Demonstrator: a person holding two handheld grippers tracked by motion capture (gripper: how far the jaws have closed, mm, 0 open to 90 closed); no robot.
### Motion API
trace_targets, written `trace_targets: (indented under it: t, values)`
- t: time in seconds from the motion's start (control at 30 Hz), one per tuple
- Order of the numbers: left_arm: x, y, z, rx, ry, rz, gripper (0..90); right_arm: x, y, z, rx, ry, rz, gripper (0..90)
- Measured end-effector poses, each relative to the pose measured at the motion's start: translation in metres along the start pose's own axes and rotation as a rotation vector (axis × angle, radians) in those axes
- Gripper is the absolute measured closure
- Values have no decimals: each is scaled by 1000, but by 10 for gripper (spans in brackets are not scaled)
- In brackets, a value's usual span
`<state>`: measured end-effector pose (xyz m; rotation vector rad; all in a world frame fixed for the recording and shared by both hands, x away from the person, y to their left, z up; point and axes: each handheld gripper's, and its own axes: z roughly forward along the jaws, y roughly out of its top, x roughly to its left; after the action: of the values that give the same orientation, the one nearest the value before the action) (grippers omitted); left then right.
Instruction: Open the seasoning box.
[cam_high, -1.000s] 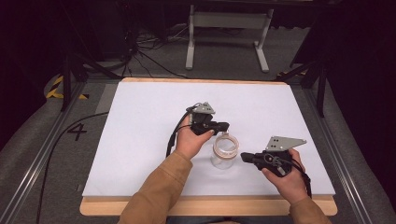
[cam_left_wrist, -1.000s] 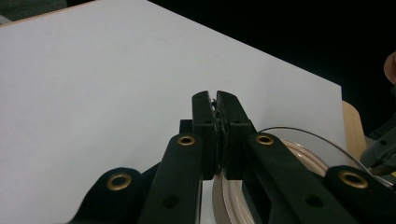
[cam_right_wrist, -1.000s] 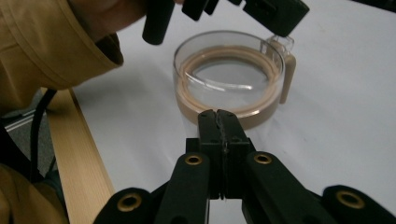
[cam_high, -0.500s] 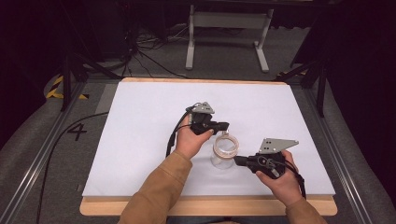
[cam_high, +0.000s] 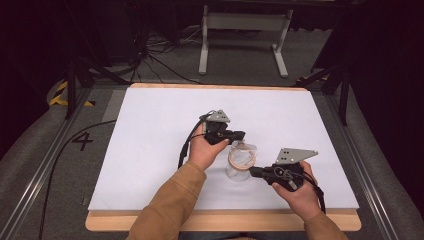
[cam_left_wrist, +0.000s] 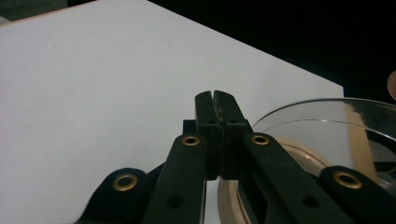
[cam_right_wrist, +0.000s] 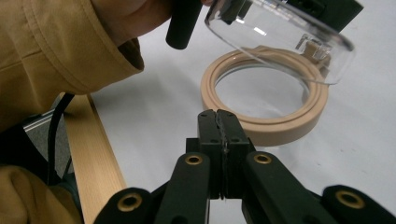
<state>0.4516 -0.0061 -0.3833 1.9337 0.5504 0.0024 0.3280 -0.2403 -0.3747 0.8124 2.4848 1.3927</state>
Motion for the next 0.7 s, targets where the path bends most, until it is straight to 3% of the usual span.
trace_targets:
  t: [0.37, 0.43, 0.7]
  values:
    - [0, -1, -1, -2, 7, 3, 898, -10, 5, 0, -79, -25, 36, 900]
    - [-2, -1, -3, -6, 35, 11, 898, -11, 5, -1, -84, -23, 36, 900]
    - [-8, 5, -30, -17, 68, 28, 897, -11, 8, -2, -93, -17, 24, 900]
